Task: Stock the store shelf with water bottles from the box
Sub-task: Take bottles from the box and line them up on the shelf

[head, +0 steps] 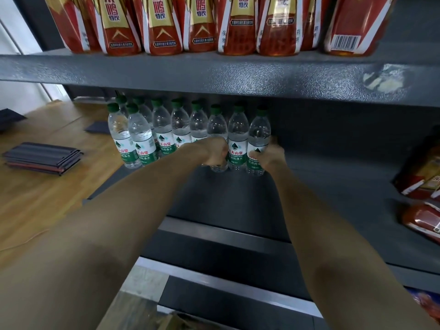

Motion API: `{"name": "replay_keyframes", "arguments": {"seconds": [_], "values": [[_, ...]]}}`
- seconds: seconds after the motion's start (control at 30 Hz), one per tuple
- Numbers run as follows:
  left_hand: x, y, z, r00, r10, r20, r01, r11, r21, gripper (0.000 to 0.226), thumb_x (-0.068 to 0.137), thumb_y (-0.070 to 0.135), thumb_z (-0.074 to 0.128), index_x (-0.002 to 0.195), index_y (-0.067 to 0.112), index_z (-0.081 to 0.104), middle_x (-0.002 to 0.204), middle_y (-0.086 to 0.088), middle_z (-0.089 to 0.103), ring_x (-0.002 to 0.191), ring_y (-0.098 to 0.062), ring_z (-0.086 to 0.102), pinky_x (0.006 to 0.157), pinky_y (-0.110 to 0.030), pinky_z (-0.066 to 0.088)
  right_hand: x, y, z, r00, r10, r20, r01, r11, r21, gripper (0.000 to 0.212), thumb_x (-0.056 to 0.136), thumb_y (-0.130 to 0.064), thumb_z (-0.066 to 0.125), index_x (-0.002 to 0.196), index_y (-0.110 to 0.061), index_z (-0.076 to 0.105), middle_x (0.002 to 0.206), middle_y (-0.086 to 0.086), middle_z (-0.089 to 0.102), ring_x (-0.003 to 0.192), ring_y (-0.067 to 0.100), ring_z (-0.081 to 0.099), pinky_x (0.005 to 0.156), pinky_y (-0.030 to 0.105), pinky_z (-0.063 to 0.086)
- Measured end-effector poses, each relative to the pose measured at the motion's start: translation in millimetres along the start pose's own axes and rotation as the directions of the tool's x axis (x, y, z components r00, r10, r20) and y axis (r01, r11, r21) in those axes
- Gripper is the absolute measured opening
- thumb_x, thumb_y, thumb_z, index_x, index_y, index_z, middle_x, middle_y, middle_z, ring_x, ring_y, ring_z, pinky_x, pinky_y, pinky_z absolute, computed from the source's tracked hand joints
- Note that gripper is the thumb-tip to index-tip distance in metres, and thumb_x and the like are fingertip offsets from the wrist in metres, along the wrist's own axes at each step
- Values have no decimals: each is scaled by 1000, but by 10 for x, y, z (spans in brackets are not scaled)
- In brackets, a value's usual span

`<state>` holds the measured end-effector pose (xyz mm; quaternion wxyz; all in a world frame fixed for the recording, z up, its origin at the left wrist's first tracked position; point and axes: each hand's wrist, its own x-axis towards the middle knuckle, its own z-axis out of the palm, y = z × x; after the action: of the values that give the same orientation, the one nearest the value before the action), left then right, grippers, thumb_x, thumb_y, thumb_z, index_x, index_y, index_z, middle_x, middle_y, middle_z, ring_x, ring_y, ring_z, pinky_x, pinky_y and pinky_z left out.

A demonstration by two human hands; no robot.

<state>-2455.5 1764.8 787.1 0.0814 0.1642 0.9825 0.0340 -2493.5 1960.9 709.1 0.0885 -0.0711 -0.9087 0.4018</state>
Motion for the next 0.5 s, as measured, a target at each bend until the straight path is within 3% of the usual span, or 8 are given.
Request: {"name": "replay_keyframes", "arguments": {"seconds": [0.07, 0.23, 0.5], "values": [[-6, 10, -12, 1000, -11, -16, 12, 1000, 18, 18, 87, 19, 59, 99, 9, 68, 99, -11, 67, 91, -28, 64, 76, -38, 54, 24, 4, 12, 1000, -3, 4, 3, 1000, -5, 63, 80, -33, 81, 125, -4, 48, 113, 11, 65, 109, 28, 62, 80, 29, 47], [6, 11, -20, 999, -24, -26, 25, 999, 33, 19, 88, 20, 58, 102, 10, 67, 103, -10, 66, 96, -29, 64, 78, -37, 54, 73, -25, 18, 1000, -6, -18, 6, 1000, -26, 72, 80, -31, 81, 132, -1, 42, 127, 15, 56, 118, 32, 55, 99, 42, 47], [-105, -34, 23, 998, -19, -59, 21, 999, 37, 10, 85, 19, 60, 90, 15, 68, 97, -7, 66, 92, -28, 64, 77, -38, 56, 25, -102, -44, 1000, 21, -3, -21, 992, -125, 80, 82, -34, 79, 139, 2, 36, 137, 16, 52, 124, 30, 52, 95, 32, 44]]}}
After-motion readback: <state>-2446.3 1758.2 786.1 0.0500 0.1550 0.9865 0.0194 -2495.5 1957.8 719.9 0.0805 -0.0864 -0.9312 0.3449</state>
